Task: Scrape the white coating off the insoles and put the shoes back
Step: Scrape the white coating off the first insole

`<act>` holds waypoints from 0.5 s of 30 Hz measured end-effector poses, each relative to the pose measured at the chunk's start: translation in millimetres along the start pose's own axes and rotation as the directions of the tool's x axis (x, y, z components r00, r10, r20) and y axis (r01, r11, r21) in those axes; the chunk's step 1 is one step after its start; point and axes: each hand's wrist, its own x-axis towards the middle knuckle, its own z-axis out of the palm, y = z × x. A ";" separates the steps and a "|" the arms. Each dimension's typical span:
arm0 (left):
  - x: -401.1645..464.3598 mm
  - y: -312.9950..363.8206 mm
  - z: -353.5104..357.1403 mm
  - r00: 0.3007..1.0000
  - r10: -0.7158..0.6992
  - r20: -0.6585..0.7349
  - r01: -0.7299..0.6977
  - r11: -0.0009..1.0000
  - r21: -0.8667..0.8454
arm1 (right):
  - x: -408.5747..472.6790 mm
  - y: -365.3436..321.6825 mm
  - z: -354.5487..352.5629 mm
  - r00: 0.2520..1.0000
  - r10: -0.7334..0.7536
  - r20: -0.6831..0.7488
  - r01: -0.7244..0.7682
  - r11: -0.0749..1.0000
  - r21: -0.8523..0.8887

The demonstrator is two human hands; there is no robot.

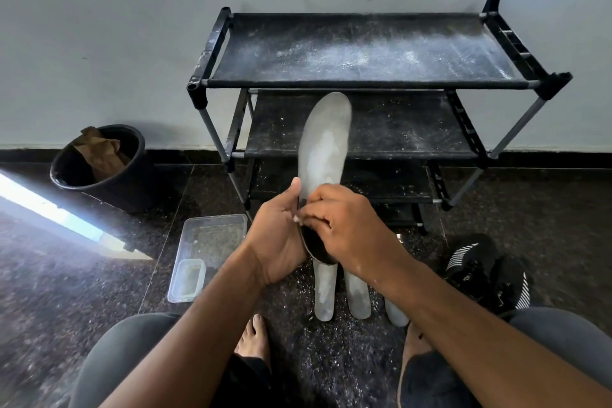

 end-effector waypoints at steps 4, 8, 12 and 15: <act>-0.6 -0.9 3.7 1.000 0.005 -0.008 -0.005 1.000 0.005 | 6.2 2.6 3.4 0.996 0.029 -0.084 -0.032 0.999 -0.038; 2.2 5.8 -1.0 0.999 0.047 -0.020 -0.047 0.999 -0.003 | 1.1 -2.9 -3.2 0.998 -0.028 0.059 0.026 0.999 0.048; 2.1 -5.5 1.1 1.000 0.017 -0.013 -0.016 0.998 0.057 | 4.6 8.4 -4.2 0.999 -0.003 -0.043 0.000 0.998 -0.066; 2.2 -3.6 1.2 0.999 0.041 -0.010 -0.040 0.997 0.063 | 5.2 7.2 -1.0 0.996 0.014 -0.084 -0.019 0.998 -0.058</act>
